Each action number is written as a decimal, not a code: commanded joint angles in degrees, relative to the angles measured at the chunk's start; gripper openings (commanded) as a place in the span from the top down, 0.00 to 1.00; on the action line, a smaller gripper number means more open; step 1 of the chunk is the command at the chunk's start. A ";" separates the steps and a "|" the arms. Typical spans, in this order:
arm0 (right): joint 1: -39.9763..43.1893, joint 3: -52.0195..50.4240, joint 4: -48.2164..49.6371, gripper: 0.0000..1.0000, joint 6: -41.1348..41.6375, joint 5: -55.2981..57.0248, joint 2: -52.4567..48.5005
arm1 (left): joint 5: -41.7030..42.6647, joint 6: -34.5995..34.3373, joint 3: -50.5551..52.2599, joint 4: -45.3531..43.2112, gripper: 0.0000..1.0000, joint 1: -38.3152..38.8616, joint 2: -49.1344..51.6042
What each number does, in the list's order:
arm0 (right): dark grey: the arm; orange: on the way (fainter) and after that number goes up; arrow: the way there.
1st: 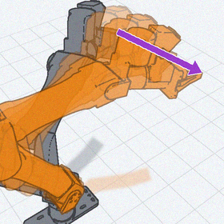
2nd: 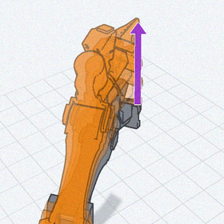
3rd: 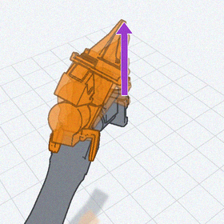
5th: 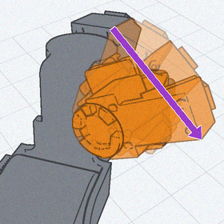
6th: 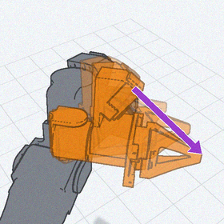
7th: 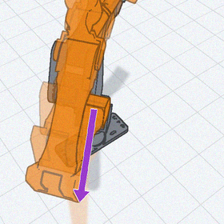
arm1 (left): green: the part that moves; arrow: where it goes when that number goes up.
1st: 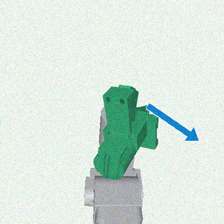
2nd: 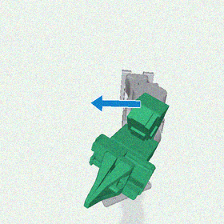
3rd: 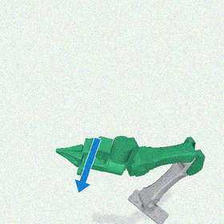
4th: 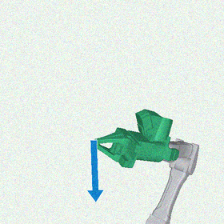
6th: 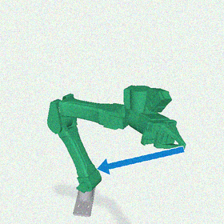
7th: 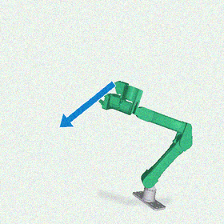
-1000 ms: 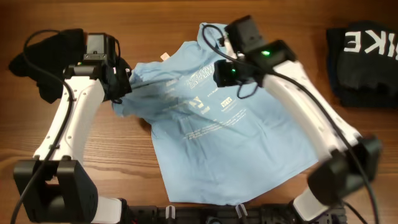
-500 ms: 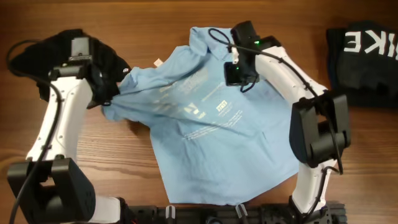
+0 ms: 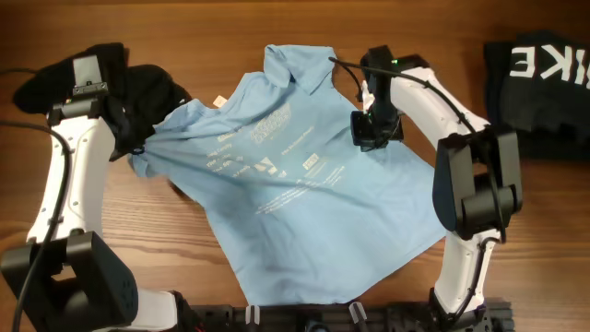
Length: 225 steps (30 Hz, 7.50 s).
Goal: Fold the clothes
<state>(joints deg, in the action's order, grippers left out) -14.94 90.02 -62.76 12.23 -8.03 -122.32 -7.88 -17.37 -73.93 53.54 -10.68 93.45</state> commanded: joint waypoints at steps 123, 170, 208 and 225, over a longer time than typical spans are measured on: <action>-14.91 -48.19 14.75 0.96 48.81 -1.05 28.94 | 9.60 9.03 0.74 -23.74 0.96 20.79 26.16; 24.63 -39.23 15.89 0.44 16.83 -1.49 36.76 | 5.44 -2.89 -11.21 -3.80 0.81 1.03 17.79; -0.37 -41.77 6.67 0.00 31.61 5.31 47.47 | 25.44 -1.22 22.80 9.84 0.37 11.58 -12.07; -0.37 -41.77 9.44 0.01 31.19 5.05 44.92 | 23.67 -8.90 34.51 -9.79 0.54 11.98 -14.91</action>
<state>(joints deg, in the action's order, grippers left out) -15.44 48.84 -53.60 42.68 -4.21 -76.93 16.38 -23.42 -39.88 45.84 0.75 78.83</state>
